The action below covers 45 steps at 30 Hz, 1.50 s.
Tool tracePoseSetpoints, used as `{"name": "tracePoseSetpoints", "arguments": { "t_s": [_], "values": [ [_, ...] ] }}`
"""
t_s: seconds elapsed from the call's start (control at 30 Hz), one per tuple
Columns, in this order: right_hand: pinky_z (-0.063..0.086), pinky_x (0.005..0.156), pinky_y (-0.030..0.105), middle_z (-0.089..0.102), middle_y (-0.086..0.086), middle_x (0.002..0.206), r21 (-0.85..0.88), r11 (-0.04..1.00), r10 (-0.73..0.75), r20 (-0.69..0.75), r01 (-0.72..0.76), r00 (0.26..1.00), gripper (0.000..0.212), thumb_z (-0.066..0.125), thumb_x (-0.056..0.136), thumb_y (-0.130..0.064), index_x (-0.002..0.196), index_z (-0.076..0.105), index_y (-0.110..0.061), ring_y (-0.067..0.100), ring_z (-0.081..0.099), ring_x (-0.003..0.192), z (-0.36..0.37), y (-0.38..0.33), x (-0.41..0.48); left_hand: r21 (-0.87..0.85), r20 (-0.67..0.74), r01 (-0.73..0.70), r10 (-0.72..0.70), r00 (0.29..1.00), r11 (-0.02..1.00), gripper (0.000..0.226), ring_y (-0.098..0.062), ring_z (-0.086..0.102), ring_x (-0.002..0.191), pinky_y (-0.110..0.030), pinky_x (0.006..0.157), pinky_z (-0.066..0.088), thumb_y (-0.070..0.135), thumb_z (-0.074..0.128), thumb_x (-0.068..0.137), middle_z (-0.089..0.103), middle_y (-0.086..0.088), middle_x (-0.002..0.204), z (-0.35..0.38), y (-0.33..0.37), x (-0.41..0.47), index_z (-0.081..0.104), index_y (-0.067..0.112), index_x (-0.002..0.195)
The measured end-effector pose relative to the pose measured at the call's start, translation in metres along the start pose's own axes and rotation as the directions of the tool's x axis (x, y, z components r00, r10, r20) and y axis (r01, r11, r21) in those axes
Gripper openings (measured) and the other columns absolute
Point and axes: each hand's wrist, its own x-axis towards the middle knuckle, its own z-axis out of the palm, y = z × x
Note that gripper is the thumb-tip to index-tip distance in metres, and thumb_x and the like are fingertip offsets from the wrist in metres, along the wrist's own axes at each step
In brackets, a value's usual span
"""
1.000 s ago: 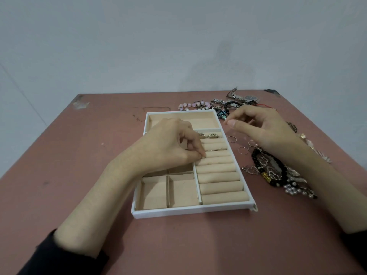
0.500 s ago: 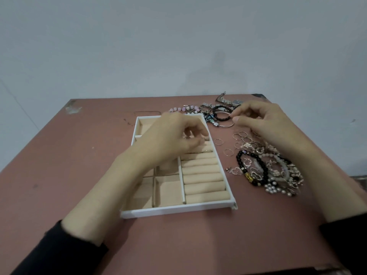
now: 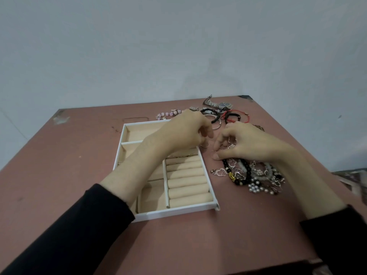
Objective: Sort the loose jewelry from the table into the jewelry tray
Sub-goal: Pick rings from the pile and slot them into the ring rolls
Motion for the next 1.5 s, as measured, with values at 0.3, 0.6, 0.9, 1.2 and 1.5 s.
{"name": "tracePoseSetpoints", "arguments": {
  "t_s": [0.3,0.6,0.9,1.2,1.5],
  "values": [
    [0.037,0.051,0.013,0.061,-0.003,0.067,0.090,0.995,0.053,0.007,-0.054,0.999,0.013,0.080,0.070,-0.024,0.073,0.069,-0.018,0.001,0.049,0.054,0.004,0.003,0.004,-0.014,-0.078,0.027,-0.028,0.997,1.000,0.019,-0.006,0.051,0.075,-0.010,0.058,0.033,0.011,0.065,0.080,0.068,0.003,0.090,-0.004,-0.003,0.001,0.072,0.019,0.096],
    [0.039,0.052,0.009,0.063,-0.009,0.057,0.134,0.990,0.034,-0.031,-0.029,0.999,0.013,0.077,0.070,-0.011,0.066,0.067,-0.017,-0.004,0.052,0.052,0.005,0.001,0.004,-0.022,-0.084,0.030,-0.032,0.996,0.999,0.018,-0.006,0.052,0.077,-0.014,0.069,0.035,0.014,0.068,0.080,0.063,0.006,0.082,-0.007,-0.001,0.003,0.072,0.018,0.097],
    [0.034,0.044,0.008,0.054,-0.003,0.061,0.441,0.897,0.182,-0.415,0.022,0.892,0.019,0.073,0.077,-0.013,0.069,0.058,-0.019,-0.002,0.045,0.044,-0.003,0.006,0.009,0.184,0.095,0.025,-0.043,0.995,0.983,0.027,-0.009,0.054,0.084,-0.023,0.069,0.036,0.035,0.074,0.074,0.069,0.010,0.097,-0.008,0.000,0.011,0.070,0.026,0.099],
    [0.034,0.041,0.006,0.052,-0.001,0.062,0.485,0.874,0.234,-0.438,0.010,0.868,0.017,0.072,0.079,-0.010,0.070,0.058,-0.016,-0.005,0.044,0.041,-0.004,0.002,0.008,0.247,0.197,0.069,-0.120,0.973,0.967,0.021,-0.014,0.057,0.082,-0.027,0.070,0.045,0.032,0.074,0.073,0.070,0.003,0.096,-0.007,0.007,0.024,0.073,0.023,0.093],
    [0.040,0.046,0.016,0.059,0.001,0.059,0.488,0.873,0.268,-0.452,-0.016,0.851,0.021,0.074,0.074,-0.007,0.067,0.057,-0.016,0.005,0.051,0.045,-0.004,0.006,0.008,0.124,0.059,0.072,-0.080,0.995,0.990,0.017,-0.015,0.057,0.078,-0.025,0.066,0.040,0.021,0.076,0.069,0.059,0.008,0.074,-0.005,0.006,0.018,0.061,0.025,0.075]
  ]
}}
